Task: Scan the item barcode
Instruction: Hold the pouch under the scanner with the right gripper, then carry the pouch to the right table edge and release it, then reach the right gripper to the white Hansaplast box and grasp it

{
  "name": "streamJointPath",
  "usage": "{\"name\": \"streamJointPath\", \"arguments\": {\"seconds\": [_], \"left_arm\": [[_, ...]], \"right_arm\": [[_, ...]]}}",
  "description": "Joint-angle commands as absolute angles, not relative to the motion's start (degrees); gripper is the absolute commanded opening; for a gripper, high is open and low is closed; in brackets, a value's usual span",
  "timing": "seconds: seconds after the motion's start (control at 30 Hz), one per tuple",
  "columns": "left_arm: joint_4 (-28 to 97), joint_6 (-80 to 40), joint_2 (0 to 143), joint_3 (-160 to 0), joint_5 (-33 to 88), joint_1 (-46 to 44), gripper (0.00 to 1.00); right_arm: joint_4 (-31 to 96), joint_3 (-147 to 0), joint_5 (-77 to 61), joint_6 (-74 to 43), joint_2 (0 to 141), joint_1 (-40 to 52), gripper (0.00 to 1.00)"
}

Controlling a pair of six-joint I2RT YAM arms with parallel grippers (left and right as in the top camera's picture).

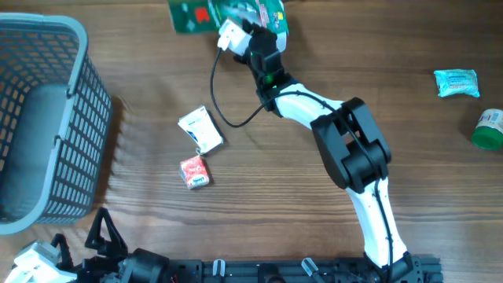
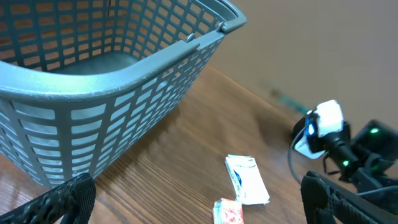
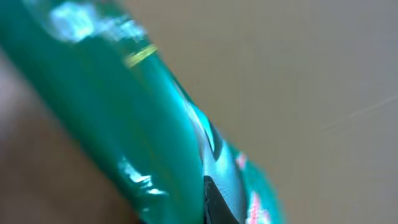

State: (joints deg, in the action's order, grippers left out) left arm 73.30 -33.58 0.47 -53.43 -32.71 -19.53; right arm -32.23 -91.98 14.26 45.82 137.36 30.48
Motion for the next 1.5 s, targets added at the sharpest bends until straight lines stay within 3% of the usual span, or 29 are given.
{"name": "streamJointPath", "arguments": {"seconds": [0.0, 0.17, 0.37, 0.43, 0.53, 0.63, 0.97, 1.07, 1.1, 1.13, 1.17, 1.2, 1.47], "left_arm": [[73.1, -34.1, 0.4, -53.5, -32.6, -19.3, 1.0], [73.1, -34.1, 0.4, -53.5, -32.6, -19.3, 1.0], [73.1, -34.1, 0.4, -53.5, -32.6, -19.3, 1.0], [73.1, -34.1, 0.4, -53.5, -32.6, -19.3, 1.0], [73.1, -34.1, 0.4, -53.5, -32.6, -19.3, 1.0], [73.1, -34.1, 0.4, -53.5, -32.6, -19.3, 1.0], [73.1, -34.1, 0.4, -53.5, -32.6, -19.3, 1.0], [73.1, -34.1, 0.4, -53.5, -32.6, -19.3, 1.0], [73.1, -34.1, 0.4, -53.5, -32.6, -19.3, 1.0], [73.1, -34.1, 0.4, -53.5, -32.6, -19.3, 1.0], [73.1, -34.1, 0.4, -53.5, -32.6, -19.3, 1.0], [73.1, -34.1, 0.4, -53.5, -32.6, -19.3, 1.0], [73.1, -34.1, 0.4, -53.5, -32.6, -19.3, 1.0]], "right_arm": [[-31.6, -93.1, 15.7, 42.9, 138.1, 30.5, 0.04], [-27.4, -93.1, 21.0, 38.0, 136.9, 30.5, 0.04], [-7.1, -93.1, 24.6, 27.8, 123.1, 29.2, 0.04], [3.4, -93.1, 30.9, 17.6, 116.7, 27.3, 0.04], [25.5, -93.1, 31.6, -2.3, 109.0, 19.5, 0.04], [37.7, -93.0, 32.2, -8.8, 107.9, 8.8, 0.04], [32.1, -88.7, 32.2, -8.3, 118.7, -19.5, 0.04], [34.3, -88.7, 32.1, -15.6, 119.7, -24.3, 0.04], [34.4, -88.9, 31.3, -16.9, 119.6, -26.1, 0.1], [34.4, -89.3, 29.8, -16.6, 119.5, -26.9, 0.32], [34.4, -89.9, 27.1, -16.4, 119.3, -27.5, 0.7], [34.7, -91.0, 22.5, -16.4, 119.1, -27.6, 1.0], [41.6, -96.8, -14.2, -13.8, 106.2, -18.7, 1.0]]}}
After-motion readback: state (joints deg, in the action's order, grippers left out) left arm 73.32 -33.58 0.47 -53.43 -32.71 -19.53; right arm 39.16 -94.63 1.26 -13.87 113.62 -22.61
